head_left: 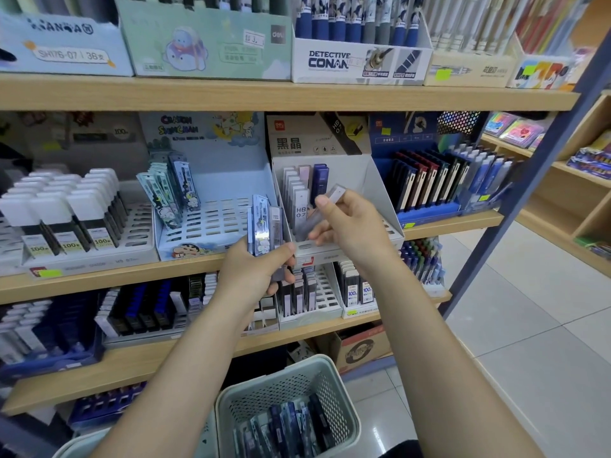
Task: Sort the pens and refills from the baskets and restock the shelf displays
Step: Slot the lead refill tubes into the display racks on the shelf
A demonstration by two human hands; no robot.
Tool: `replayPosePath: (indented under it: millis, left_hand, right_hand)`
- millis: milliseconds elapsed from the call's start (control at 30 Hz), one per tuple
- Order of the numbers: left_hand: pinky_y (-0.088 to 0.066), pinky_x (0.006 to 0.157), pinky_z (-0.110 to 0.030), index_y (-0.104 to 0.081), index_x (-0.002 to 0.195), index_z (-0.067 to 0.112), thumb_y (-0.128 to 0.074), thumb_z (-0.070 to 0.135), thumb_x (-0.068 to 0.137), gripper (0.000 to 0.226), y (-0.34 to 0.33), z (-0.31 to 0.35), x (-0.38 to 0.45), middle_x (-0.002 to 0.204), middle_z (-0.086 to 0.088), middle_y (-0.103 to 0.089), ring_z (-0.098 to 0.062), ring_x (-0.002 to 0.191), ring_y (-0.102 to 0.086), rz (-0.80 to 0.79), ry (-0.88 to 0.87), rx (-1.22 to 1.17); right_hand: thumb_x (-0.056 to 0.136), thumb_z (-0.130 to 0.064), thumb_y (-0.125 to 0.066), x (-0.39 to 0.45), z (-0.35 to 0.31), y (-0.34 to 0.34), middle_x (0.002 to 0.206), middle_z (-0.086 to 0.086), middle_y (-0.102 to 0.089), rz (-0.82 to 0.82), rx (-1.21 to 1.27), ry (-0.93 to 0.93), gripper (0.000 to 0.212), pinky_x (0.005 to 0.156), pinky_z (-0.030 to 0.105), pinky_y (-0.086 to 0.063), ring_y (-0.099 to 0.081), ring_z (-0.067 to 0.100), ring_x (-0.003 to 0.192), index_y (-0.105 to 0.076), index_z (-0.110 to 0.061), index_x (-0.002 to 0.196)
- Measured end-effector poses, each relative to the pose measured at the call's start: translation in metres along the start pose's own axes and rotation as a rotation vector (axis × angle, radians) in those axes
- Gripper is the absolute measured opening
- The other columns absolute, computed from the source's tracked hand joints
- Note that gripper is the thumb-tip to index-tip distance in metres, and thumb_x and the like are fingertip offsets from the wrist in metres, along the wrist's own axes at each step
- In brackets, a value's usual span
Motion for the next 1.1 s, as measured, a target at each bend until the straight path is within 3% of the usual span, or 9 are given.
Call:
replayPosePath:
  millis: [333,467,567,733,800,900,1100]
  left_hand:
    - [-0.041,0.045,-0.025,-0.065,0.104,0.013,-0.075,0.022,0.090,0.019,0.002,0.000,0.000,0.074,-0.004,-0.074,-0.017,0.058,-0.067,0.015,0.004,0.006]
    - [-0.040,0.045,-0.025,-0.064,0.102,0.013,-0.074,0.021,0.091,0.017,0.002,0.001,-0.001,0.071,-0.002,-0.072,-0.017,0.057,-0.066,0.010,0.006,-0.002]
    - [-0.040,0.046,-0.027,-0.064,0.102,0.012,-0.074,0.020,0.091,0.017,0.003,0.002,-0.001,0.072,-0.003,-0.072,-0.017,0.057,-0.066,0.015,0.006,-0.016]
    - [-0.040,0.045,-0.026,-0.063,0.104,0.011,-0.075,0.021,0.090,0.021,0.003,0.003,-0.001,0.074,-0.004,-0.072,-0.018,0.058,-0.066,0.015,0.005,-0.023]
    - [-0.040,0.045,-0.026,-0.064,0.102,0.013,-0.073,0.020,0.091,0.015,0.003,0.004,-0.002,0.072,-0.003,-0.071,-0.017,0.057,-0.066,0.004,-0.004,-0.027]
    - [-0.039,0.046,-0.027,-0.064,0.099,0.013,-0.072,0.017,0.092,0.011,0.003,0.006,-0.003,0.071,-0.003,-0.071,-0.016,0.057,-0.066,-0.012,-0.014,-0.046]
    - [-0.041,0.051,-0.030,-0.064,0.104,0.015,-0.073,0.019,0.092,0.016,0.005,0.009,-0.003,0.074,-0.009,-0.074,-0.018,0.062,-0.065,-0.025,-0.013,-0.080]
  right_hand:
    - [0.099,-0.026,-0.060,0.003,-0.006,-0.010,0.071,0.016,-0.068,0.011,-0.372,0.138,0.020,0.057,0.031,-0.055,-0.065,0.017,0.056,-0.058,-0.006,0.098]
    - [0.097,-0.033,-0.061,0.003,-0.004,-0.015,0.073,0.009,-0.065,0.054,-0.516,0.176,0.024,0.069,0.047,-0.057,-0.066,0.023,0.065,-0.056,-0.010,0.092]
    - [0.092,-0.038,-0.068,0.004,-0.004,-0.014,0.076,0.006,-0.064,0.146,-0.559,0.223,0.029,0.068,0.049,-0.056,-0.065,0.029,0.070,-0.055,-0.012,0.087]
    - [0.083,-0.038,-0.079,0.002,-0.005,-0.010,0.074,-0.002,-0.059,0.227,-0.500,0.213,0.033,0.067,0.046,-0.057,-0.066,0.024,0.068,-0.053,-0.019,0.090]
    - [0.082,-0.037,-0.080,0.000,-0.005,-0.013,0.074,-0.001,-0.059,0.234,-0.521,0.231,0.034,0.065,0.036,-0.056,-0.063,0.020,0.069,-0.053,-0.017,0.089]
    - [0.083,-0.034,-0.079,-0.002,-0.007,-0.016,0.069,-0.004,-0.056,0.244,-0.587,0.264,0.034,0.058,0.017,-0.042,-0.054,0.010,0.063,-0.049,-0.017,0.082]
    - [0.085,-0.028,-0.077,-0.002,-0.002,-0.017,0.065,-0.003,-0.051,0.185,-0.673,0.261,0.034,0.053,0.020,-0.033,-0.044,0.010,0.060,-0.048,-0.016,0.071]
Point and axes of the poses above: each hand's wrist, its own x-axis towards the middle knuckle, its own y-axis out of the back of the hand, z = x × y, the point moved 5 cm from there along x, towards the middle knuckle
